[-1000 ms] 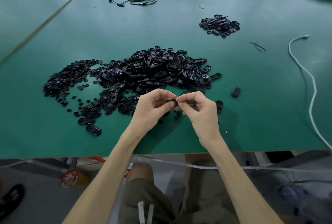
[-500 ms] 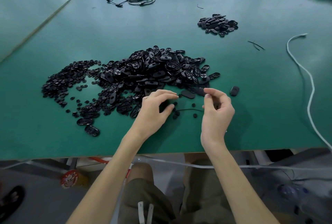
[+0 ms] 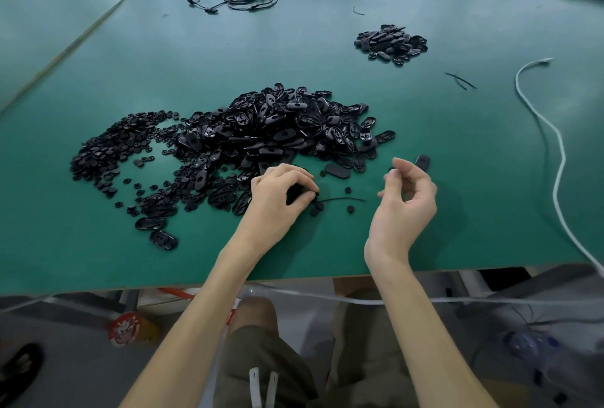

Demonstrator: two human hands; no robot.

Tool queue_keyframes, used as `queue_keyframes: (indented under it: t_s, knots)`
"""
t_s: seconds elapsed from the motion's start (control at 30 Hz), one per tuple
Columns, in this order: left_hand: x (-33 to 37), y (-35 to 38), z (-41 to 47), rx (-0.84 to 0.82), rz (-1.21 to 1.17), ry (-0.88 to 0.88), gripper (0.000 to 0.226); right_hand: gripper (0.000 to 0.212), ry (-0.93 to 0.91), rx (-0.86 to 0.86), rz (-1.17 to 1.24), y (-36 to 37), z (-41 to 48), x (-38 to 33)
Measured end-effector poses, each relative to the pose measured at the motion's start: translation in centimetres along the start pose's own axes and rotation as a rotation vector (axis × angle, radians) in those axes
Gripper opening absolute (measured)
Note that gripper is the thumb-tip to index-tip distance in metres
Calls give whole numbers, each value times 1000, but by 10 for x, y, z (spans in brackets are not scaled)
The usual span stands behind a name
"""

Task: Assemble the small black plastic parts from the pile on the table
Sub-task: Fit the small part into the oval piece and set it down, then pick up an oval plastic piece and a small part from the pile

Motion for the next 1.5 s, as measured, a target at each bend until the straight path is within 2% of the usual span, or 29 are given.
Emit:
queue_keyframes:
  t_s: [0.23, 0.5, 0.6, 0.7, 0.8, 0.87, 1.03, 1.23, 1.4, 1.5]
  knots:
    - [-1, 0, 0, 5, 4, 5, 9, 33, 26, -45, -29, 6, -3, 0]
    - [-1, 0, 1, 11, 9, 18, 10, 37, -15, -142, -97, 6, 15, -19]
    - [-2, 0, 1, 11, 13, 18, 9, 33, -144, -358, -347, 13, 43, -38]
    - [-3, 0, 1, 11, 0, 9, 10, 36, -297, -581, -750, 18, 55, -34]
    - [-3, 0, 2, 19, -11, 9, 9, 34, -429, -677, -991, 16, 55, -22]
    - [-4, 0, 2, 23, -15, 10, 9, 34, -476, -651, -1006, 14, 58, -24]
    - [-4, 0, 2, 25, -33, 6, 9, 41, -399, -660, -981, 11, 67, -25]
    - [-3, -3, 1, 39, -64, 4, 11, 28, -506, -801, -1028, 16, 50, -25]
    - [-4, -3, 1, 33, -88, -7, 11, 16, -526, -745, -993, 18, 51, -27]
    - [-5, -3, 1, 37, -96, -13, 9, 9, -454, -745, -911, 18, 50, -23]
Point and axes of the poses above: each hand's wrist, its own z-axis towards the middle knuckle, its own y-axis out of the palm, x = y × z, the point moved 10 cm from there along z, towards the middle knuckle
